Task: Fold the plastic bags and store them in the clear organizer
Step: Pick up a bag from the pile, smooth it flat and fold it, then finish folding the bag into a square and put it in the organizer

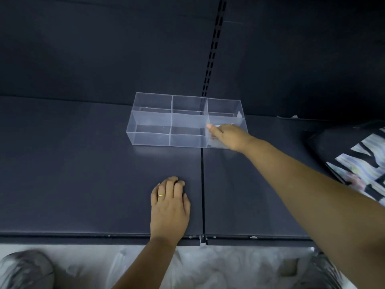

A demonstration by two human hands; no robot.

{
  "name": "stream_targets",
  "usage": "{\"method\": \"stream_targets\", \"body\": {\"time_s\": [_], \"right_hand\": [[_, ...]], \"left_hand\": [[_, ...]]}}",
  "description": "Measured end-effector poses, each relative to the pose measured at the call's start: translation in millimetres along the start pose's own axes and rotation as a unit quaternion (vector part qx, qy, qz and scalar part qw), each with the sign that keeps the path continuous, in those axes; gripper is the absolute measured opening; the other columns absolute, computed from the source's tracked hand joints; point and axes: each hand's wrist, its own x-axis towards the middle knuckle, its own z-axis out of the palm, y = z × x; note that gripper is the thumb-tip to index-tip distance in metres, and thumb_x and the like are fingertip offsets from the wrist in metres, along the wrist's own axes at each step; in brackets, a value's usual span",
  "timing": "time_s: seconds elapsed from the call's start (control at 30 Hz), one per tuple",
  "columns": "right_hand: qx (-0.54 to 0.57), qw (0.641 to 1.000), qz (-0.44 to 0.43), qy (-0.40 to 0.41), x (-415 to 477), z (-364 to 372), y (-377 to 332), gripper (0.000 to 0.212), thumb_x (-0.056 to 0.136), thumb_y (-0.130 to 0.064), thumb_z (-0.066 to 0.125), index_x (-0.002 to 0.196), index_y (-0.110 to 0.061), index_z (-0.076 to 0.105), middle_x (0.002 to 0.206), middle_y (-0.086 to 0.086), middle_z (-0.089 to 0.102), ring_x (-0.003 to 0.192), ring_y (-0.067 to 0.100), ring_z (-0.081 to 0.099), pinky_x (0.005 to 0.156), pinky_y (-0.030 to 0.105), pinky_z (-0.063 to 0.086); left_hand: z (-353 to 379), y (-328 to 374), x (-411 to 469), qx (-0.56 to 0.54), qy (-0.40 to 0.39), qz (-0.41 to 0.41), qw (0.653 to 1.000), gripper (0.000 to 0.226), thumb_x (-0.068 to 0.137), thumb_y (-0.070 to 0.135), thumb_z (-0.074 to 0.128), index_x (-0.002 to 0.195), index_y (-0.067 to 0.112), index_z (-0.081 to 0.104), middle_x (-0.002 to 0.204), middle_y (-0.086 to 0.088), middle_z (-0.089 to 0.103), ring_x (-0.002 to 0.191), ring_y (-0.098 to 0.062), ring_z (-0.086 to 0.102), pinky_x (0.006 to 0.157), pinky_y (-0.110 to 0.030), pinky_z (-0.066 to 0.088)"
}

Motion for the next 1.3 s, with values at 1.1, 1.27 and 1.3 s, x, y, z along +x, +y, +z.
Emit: {"method": "stream_targets", "body": {"time_s": [1.1,1.27,1.3], "right_hand": [[0.472,0.88,0.005,-0.053,-236.2,23.0,3.6,0.012,0.09,-0.022,0.065,0.088,-0.01,0.067,0.056,-0.004,0.059,0.049,0.008,0.051,0.047,0.021,0.046],[0.485,0.872,0.024,0.05,-262.3,-13.2,0.6,0.025,0.092,-0.037,0.06,0.09,-0.013,0.063,0.08,0.002,0.062,0.068,0.012,0.059,0.066,0.024,0.048],[0.426,0.893,0.024,0.141,-267.0,-18.2,-1.5,0.029,0.091,-0.042,0.06,0.089,-0.013,0.06,0.082,0.001,0.057,0.072,0.012,0.056,0.067,0.024,0.044]], "left_hand": [[-138.9,25.1,-67.4,-0.46,-0.409,-0.118,0.779,0.018,0.08,0.034,0.076,0.092,0.021,0.07,0.092,0.012,0.073,0.082,0.003,0.067,0.069,-0.008,0.047],[-184.7,55.5,-58.7,-0.522,-0.311,-0.218,0.763,0.014,0.087,0.03,0.069,0.089,0.016,0.073,0.067,0.007,0.07,0.049,-0.003,0.061,0.044,-0.014,0.045],[-193.7,59.1,-56.3,-0.53,-0.296,-0.235,0.759,0.021,0.087,0.034,0.068,0.091,0.015,0.073,0.067,0.004,0.071,0.05,-0.007,0.063,0.046,-0.018,0.048]]}}
